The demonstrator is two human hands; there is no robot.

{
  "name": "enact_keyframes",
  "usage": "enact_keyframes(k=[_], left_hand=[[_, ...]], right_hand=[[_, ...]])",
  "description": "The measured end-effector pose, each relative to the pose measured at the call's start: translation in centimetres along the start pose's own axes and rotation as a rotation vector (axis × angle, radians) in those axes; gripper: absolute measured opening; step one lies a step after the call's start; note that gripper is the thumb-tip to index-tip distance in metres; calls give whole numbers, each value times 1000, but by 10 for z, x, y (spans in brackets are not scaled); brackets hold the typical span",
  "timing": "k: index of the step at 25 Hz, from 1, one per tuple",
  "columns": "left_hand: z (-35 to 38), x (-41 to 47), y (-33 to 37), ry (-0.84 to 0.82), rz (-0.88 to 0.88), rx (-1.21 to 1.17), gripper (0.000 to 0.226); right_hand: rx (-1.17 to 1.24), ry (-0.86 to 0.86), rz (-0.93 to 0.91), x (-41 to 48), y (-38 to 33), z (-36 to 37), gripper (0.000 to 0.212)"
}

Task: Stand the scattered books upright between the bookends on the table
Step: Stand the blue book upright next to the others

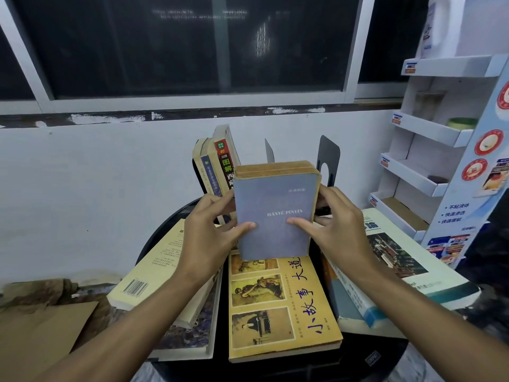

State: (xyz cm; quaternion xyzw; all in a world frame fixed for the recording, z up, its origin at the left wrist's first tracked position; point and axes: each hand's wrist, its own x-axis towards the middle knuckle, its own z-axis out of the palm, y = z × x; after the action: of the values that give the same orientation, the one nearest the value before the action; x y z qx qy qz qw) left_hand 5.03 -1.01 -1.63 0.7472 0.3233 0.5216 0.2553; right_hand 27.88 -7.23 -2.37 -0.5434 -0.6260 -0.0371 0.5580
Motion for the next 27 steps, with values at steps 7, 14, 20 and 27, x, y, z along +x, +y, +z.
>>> enact_keyframes(k=[7, 14, 20, 27], left_hand=[[-10, 2, -12, -110, -66, -83, 74], [-17, 1, -9, -191, -71, -59, 78], [-18, -12, -5, -226, -6, -102, 79], [-4, -21, -2, -230, 66, -130, 75]], right_hand=[[-105, 55, 1, 3, -7, 1, 88], [-175, -49, -112, -2, -35, 14, 61], [-96, -169, 129, -4, -65, 20, 104], [147, -297, 176, 8, -52, 2, 71]])
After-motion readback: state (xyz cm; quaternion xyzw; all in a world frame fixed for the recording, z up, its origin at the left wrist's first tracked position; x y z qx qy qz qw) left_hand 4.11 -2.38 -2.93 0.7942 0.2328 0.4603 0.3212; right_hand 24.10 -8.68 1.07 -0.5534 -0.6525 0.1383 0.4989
